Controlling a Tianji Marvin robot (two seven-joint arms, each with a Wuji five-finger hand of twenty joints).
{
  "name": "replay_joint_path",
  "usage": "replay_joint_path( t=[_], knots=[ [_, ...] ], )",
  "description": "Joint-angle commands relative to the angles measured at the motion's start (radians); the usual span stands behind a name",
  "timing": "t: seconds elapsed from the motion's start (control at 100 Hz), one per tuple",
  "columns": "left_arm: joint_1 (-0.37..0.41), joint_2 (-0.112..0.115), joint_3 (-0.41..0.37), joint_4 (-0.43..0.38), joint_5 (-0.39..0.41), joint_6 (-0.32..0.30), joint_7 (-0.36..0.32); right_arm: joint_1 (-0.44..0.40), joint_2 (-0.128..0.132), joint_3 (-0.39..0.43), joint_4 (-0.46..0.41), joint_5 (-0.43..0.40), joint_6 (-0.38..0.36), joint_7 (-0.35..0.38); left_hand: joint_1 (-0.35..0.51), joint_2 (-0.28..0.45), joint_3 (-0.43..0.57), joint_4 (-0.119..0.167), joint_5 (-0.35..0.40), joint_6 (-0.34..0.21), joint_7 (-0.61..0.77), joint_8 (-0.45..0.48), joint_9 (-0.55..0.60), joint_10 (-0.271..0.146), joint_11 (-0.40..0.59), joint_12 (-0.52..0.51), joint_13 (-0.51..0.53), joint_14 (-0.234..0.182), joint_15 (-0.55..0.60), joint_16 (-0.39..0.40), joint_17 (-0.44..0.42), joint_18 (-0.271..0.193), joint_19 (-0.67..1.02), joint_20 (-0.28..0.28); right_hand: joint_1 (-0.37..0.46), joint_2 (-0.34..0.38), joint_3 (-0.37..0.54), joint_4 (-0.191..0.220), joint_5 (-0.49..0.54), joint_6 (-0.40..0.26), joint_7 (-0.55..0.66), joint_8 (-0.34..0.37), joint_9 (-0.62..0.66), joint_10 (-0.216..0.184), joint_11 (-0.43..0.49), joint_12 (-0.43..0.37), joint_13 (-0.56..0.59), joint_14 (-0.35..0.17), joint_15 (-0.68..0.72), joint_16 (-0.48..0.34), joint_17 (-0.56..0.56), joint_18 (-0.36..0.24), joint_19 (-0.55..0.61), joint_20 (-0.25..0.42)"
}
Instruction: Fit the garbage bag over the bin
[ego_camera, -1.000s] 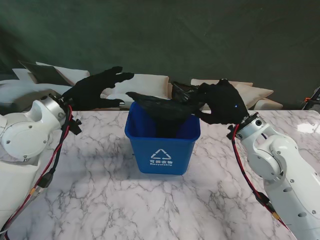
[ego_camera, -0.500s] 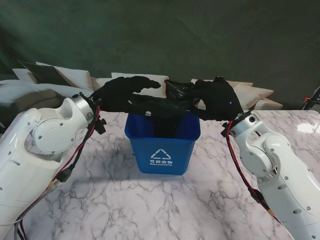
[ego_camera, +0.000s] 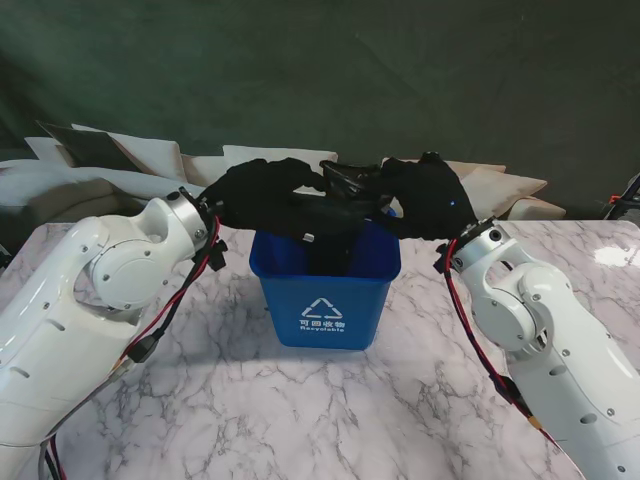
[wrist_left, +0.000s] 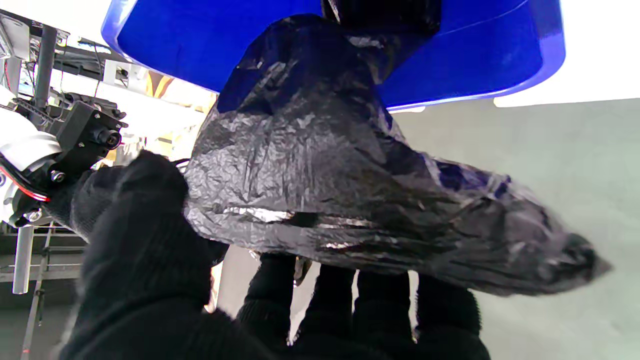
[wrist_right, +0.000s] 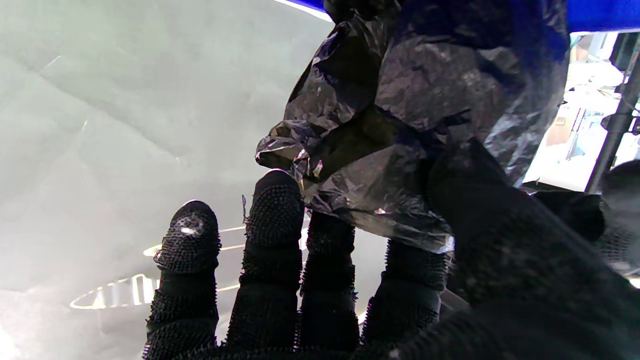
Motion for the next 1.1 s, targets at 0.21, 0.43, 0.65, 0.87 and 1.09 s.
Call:
replay_joint_path(
  t=[0.21,0.43,0.65,0.87,1.09],
  knots=[
    [-0.019,-0.029,0.058,0.033,-0.088,0.033,0.074,0.01,-0.002,-0.013,0.007,0.007,0.01,0.024,0.435,0.082,0.063,0.036,0.311,-0.162,0.424,0.015,0.433,-0.094,0.038,0.507,0.266,-0.031,0.28,0.184,0.147,0.026,0.204,0.048,0.037,0.066,0.008,0.029,0.006,-0.021,0.023,-0.035,0.001,0.006,-0.034,-0.01,0.006,0.01,-0.009,-0.007,-0.016,0.02,-0.011,0.001],
    [0.008,-0.022,0.012,0.025,-0.098,-0.021,0.068,-0.008,0.001,0.009,-0.021,0.045,0.006,0.089,0.449,0.083,0.107,0.024,0.294,-0.184,0.519,0.057,0.456,-0.101,0.035,0.505,0.281,-0.016,0.274,0.174,0.165,0.014,0.213,0.038,0.027,0.054,-0.028,0.05,-0.023,0.025,0.007,-0.133,-0.013,0.02,-0.063,-0.054,-0.004,0.017,-0.046,-0.019,-0.028,0.029,-0.034,-0.004],
    [0.084,-0.002,-0.11,-0.005,-0.097,-0.098,0.016,-0.052,0.012,0.071,-0.065,0.014,0.017,0.157,0.464,0.103,0.093,0.002,0.286,-0.196,0.54,0.098,0.456,-0.103,0.031,0.511,0.281,-0.019,0.267,0.169,0.17,0.007,0.207,0.03,-0.222,0.08,-0.08,0.149,-0.036,0.29,-0.368,-0.144,-0.055,0.08,-0.111,-0.079,-0.048,0.047,-0.055,-0.003,-0.061,0.047,-0.049,0.013],
    [0.117,0.004,-0.175,-0.003,-0.086,-0.123,0.01,-0.096,0.011,0.101,-0.097,0.014,0.053,0.165,0.469,0.117,0.082,-0.004,0.277,-0.204,0.539,0.118,0.44,-0.109,0.027,0.535,0.27,-0.025,0.254,0.166,0.161,0.001,0.186,0.019,-0.243,0.117,-0.191,0.157,-0.094,0.296,-0.451,-0.141,-0.075,0.086,-0.121,-0.076,-0.067,0.052,-0.057,0.005,-0.073,0.051,-0.051,0.022],
    [0.117,-0.004,-0.17,0.007,-0.096,-0.105,0.043,-0.122,-0.006,0.124,-0.102,0.072,0.045,0.07,0.469,0.119,0.08,-0.002,0.273,-0.203,0.535,0.12,0.44,-0.107,0.023,0.54,0.267,-0.026,0.253,0.167,0.159,0.0,0.183,0.021,-0.14,0.109,-0.248,0.179,-0.393,0.181,-0.554,-0.166,-0.165,0.078,-0.18,-0.142,-0.101,0.03,-0.098,-0.021,-0.092,0.037,-0.078,0.008]
  ],
)
